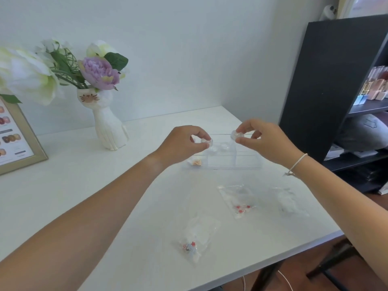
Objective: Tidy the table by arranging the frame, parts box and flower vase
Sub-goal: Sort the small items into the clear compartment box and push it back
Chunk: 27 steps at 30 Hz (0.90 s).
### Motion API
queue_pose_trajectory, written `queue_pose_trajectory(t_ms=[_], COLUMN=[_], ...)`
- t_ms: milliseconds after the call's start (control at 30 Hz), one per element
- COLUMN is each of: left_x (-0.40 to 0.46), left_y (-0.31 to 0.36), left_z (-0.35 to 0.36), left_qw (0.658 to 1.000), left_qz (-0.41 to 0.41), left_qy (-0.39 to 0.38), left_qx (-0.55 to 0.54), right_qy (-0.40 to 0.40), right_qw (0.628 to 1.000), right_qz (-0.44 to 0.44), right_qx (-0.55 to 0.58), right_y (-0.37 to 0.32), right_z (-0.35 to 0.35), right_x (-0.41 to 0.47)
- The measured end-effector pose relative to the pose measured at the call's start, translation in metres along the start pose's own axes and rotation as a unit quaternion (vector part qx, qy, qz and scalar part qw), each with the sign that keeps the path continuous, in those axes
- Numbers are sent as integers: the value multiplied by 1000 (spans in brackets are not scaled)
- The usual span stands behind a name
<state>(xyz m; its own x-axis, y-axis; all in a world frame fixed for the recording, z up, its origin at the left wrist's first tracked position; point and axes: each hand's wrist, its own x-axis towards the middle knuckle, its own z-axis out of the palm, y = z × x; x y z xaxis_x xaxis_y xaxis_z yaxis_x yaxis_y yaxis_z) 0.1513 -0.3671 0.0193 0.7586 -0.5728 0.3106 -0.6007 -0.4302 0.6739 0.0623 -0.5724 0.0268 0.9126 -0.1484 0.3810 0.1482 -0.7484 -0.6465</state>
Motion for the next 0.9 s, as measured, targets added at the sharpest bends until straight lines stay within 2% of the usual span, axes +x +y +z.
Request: queue_pose_trajectory(t_ms=[200,500,733,900], left_x=[35,64,71,72], left_y=[3,8,10,12], left_z=[14,25,29,25], left_qw=[992,959,940,937], left_qz=[-2,-36,-39,-52], left_qy=[-91,-204,-233,-255], left_qx=[91,192,247,233], right_qy=[0,-6,-17,-16], right_qw=[1000,999,999,999], right_qz=[14,25,25,24], right_qx=[18,34,34,43], right_y=[12,26,30,28], right_z=[-6,-7,-2,-1], right_x=[3,9,12,14])
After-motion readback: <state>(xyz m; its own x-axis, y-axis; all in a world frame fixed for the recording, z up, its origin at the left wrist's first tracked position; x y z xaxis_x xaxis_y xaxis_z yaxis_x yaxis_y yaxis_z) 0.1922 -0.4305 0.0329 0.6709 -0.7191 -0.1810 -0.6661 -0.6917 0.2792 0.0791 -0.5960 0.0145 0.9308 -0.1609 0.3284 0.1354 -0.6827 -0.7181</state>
